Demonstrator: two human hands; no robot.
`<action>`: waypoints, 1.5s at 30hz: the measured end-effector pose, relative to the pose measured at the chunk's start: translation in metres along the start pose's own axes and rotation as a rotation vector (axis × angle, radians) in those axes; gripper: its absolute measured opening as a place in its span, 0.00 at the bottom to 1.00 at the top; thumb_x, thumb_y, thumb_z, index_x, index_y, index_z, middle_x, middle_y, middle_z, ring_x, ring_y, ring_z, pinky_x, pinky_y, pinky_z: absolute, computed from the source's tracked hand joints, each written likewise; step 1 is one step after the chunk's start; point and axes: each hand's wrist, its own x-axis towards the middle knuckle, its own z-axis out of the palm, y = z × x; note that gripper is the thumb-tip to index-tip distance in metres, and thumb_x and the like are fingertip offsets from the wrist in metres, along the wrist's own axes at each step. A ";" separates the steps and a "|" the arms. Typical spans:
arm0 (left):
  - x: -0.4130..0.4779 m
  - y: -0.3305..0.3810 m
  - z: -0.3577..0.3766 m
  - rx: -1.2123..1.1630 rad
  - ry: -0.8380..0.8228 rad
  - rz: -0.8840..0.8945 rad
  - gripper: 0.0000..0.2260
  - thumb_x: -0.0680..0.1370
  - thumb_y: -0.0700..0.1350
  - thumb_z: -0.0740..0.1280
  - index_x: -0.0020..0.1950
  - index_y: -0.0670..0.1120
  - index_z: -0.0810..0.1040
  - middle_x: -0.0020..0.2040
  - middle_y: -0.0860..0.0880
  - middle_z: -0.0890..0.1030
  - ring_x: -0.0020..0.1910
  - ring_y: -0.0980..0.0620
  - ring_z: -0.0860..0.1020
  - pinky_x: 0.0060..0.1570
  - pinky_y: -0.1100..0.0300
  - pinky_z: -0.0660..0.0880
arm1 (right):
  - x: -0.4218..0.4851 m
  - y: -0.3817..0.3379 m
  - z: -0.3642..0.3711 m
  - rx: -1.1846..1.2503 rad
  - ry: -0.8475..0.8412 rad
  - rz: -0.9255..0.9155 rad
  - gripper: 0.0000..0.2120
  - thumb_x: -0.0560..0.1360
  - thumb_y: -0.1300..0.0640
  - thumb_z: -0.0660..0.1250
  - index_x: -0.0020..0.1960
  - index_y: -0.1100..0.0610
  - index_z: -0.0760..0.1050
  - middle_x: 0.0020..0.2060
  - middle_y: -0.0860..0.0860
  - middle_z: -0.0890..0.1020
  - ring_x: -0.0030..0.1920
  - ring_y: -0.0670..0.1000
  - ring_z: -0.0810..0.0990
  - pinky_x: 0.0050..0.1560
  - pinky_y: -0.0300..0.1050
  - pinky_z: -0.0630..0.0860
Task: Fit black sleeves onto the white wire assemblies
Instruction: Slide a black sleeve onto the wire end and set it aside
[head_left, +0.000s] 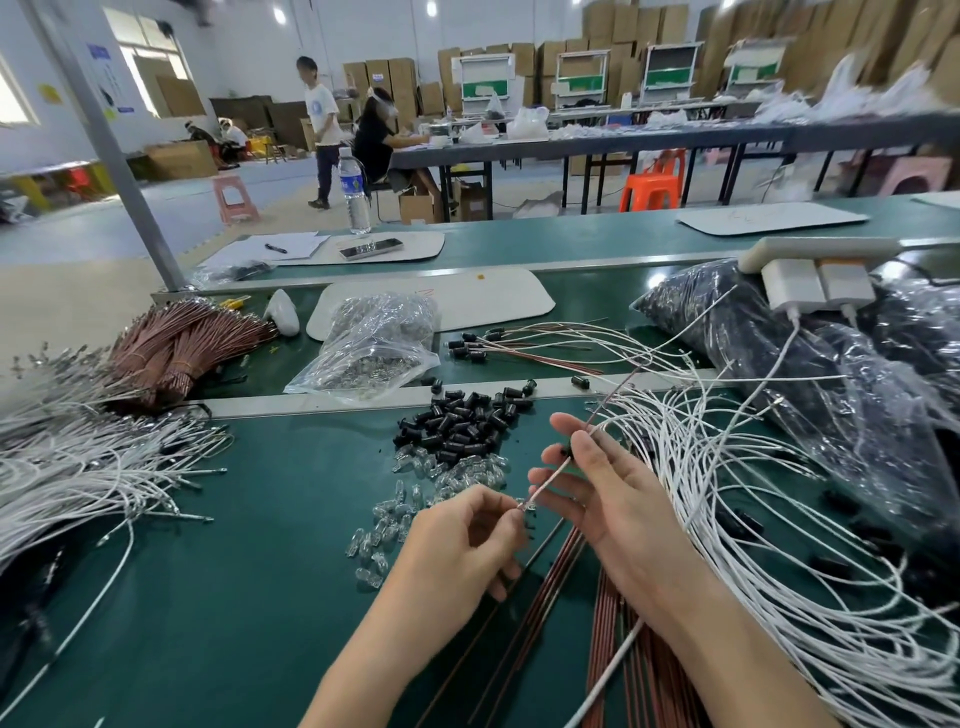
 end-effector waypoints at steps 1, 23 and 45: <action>0.000 0.001 -0.001 -0.010 0.011 0.008 0.05 0.82 0.44 0.67 0.47 0.48 0.81 0.38 0.49 0.85 0.30 0.55 0.81 0.31 0.63 0.77 | 0.000 0.002 -0.001 -0.060 0.035 -0.041 0.13 0.79 0.54 0.64 0.59 0.55 0.81 0.42 0.53 0.85 0.46 0.55 0.86 0.45 0.43 0.83; -0.001 -0.002 -0.005 -0.007 -0.006 0.019 0.06 0.81 0.48 0.68 0.44 0.56 0.80 0.36 0.46 0.84 0.27 0.49 0.79 0.26 0.62 0.74 | -0.002 0.008 0.002 -0.226 -0.016 -0.154 0.15 0.73 0.58 0.71 0.58 0.45 0.81 0.46 0.54 0.86 0.49 0.53 0.86 0.48 0.41 0.82; 0.000 -0.007 -0.004 0.089 -0.024 0.000 0.05 0.81 0.47 0.68 0.45 0.52 0.79 0.35 0.47 0.84 0.26 0.50 0.78 0.27 0.62 0.74 | -0.002 0.009 0.002 -0.208 -0.011 -0.061 0.15 0.75 0.49 0.69 0.60 0.50 0.81 0.47 0.56 0.87 0.48 0.56 0.87 0.44 0.43 0.82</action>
